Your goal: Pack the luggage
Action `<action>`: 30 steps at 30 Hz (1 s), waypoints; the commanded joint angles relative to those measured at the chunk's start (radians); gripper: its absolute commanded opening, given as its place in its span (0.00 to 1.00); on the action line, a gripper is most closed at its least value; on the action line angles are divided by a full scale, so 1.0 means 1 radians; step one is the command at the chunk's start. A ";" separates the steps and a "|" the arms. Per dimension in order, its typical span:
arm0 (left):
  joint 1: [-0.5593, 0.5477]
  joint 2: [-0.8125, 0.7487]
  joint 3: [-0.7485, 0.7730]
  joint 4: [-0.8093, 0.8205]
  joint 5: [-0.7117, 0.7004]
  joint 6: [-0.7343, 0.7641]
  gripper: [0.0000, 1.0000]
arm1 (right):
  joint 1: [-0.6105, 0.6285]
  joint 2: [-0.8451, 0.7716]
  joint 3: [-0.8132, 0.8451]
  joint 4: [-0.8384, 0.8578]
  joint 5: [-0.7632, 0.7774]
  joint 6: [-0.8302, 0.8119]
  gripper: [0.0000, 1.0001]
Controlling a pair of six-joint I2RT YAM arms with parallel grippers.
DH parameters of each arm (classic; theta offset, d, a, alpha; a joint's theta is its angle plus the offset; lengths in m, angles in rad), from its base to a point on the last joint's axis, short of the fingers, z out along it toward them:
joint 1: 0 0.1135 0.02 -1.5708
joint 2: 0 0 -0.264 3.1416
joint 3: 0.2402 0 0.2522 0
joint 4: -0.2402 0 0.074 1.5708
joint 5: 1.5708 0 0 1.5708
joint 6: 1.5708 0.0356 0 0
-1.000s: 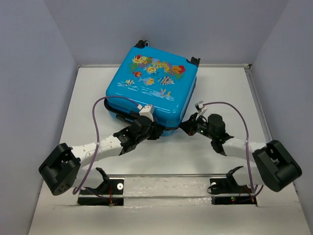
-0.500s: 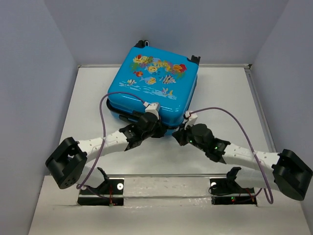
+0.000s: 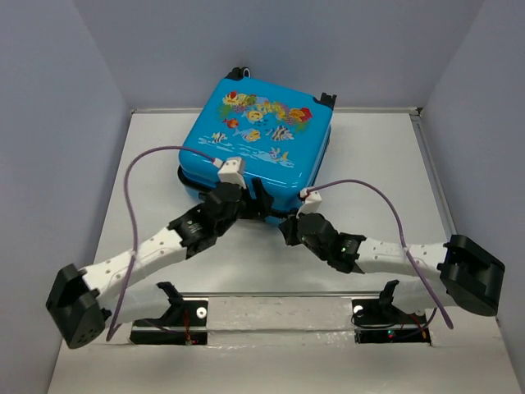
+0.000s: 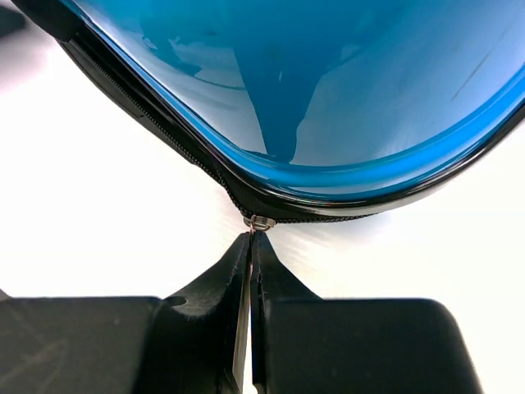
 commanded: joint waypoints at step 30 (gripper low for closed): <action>1.055 0.321 0.200 0.091 0.420 -0.119 0.73 | 0.023 -0.036 0.096 -0.107 -0.086 -0.046 0.07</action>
